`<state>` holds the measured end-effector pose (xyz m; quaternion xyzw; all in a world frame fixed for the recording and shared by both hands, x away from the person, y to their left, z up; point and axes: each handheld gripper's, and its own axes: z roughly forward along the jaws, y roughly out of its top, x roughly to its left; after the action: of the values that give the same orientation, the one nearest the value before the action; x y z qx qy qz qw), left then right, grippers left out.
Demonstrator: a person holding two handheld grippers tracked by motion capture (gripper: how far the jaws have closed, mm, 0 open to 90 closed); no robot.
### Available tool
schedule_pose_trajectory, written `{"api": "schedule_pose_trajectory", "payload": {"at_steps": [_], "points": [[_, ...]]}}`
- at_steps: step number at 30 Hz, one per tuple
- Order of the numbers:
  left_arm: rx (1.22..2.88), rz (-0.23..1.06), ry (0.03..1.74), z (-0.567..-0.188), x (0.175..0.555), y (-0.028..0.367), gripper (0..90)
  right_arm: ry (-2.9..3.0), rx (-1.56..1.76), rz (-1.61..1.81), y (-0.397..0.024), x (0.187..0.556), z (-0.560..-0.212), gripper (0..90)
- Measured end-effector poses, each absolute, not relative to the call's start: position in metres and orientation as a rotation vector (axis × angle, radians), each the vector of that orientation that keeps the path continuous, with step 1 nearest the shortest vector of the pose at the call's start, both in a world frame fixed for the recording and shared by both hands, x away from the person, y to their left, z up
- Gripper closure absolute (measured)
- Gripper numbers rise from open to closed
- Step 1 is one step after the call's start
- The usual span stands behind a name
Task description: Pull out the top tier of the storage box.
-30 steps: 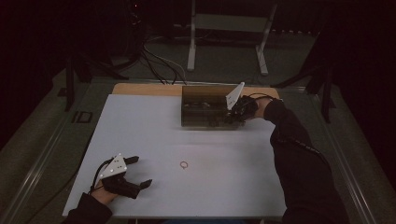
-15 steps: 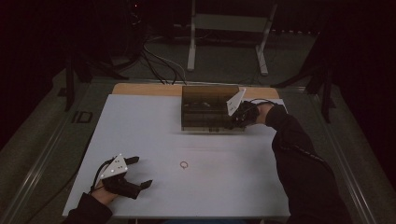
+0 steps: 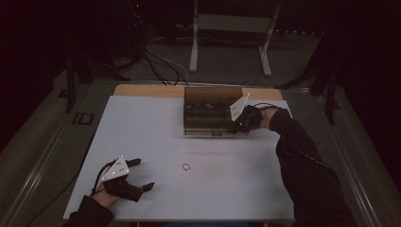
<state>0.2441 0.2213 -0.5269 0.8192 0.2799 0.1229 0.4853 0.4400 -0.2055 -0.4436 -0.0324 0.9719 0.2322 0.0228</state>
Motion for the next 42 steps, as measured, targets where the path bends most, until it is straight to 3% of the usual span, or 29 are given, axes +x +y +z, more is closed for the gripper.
{"api": "schedule_pose_trajectory", "payload": {"at_steps": [14, 29, 40, 42], "points": [[1.999, 0.302, 0.681, -0.527, 0.244, 0.221, 1.0, 2.992, -0.074, 0.745, -0.207, 0.438, -0.446, 88.5], [1.996, 0.295, 0.685, -0.527, 0.245, 0.222, 1.0, 2.874, 0.209, 1.000, -0.226, 0.432, -0.425, 75.1], [1.992, 0.293, 0.687, -0.526, 0.245, 0.222, 1.0, 2.781, 0.364, 1.095, -0.233, 0.415, -0.426, 70.6], [1.990, 0.293, 0.689, -0.526, 0.245, 0.222, 1.1, 2.750, 0.400, 1.110, -0.235, 0.410, -0.428, 66.3]]}}
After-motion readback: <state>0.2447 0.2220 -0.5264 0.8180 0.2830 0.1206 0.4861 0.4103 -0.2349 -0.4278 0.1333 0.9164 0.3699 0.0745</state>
